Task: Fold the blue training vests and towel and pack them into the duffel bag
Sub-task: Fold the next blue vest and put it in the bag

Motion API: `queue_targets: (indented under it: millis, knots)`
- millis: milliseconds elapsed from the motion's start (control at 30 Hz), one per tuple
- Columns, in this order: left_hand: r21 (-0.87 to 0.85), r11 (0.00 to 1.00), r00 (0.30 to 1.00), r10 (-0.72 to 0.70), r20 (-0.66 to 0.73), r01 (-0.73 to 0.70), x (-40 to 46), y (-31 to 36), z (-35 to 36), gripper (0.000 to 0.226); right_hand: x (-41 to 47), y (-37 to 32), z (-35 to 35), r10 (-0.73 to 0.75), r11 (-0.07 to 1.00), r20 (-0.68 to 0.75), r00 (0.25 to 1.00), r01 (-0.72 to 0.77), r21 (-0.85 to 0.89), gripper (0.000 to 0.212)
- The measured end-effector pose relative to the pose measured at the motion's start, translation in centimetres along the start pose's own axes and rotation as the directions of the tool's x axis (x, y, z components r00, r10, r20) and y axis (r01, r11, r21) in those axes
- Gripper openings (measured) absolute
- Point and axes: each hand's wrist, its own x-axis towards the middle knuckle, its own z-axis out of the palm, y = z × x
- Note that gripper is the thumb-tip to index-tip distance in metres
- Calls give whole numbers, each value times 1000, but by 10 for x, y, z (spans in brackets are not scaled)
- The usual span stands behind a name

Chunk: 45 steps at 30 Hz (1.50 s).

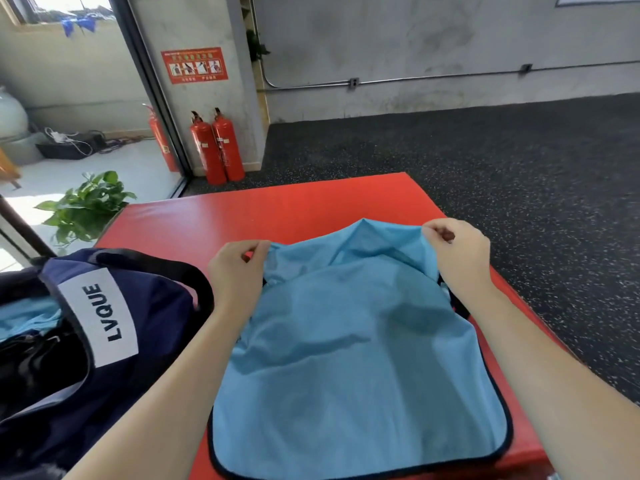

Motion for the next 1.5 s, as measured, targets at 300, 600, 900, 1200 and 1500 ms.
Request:
queue_targets:
  millis: [300, 600, 900, 1200, 1500]
  knots:
    - [73, 975, 978, 208, 20, -209, -47, 3, -54, 16, -54, -1, -61, -134, 991, 217, 967, 137, -1, 14]
    - [435, 869, 892, 17, 451, -237, -81, -37, -80, 9, -90, 19, -83, 28, 928, 568, 823, 190, -320, 14]
    - [259, 931, 937, 174, 303, -256, -75, -19, -60, 12, -80, -8, -44, -63, 952, 468, 881, 194, -237, 16]
    - [120, 972, 945, 161, 286, -202, -41, -11, -20, 19, -41, -6, 3, -66, 943, 457, 887, 206, -263, 11]
    - [115, 993, 909, -65, 411, 19, 2, -35, 10, 24, -4, 33, 27, 168, 932, 496, 852, 27, -362, 32]
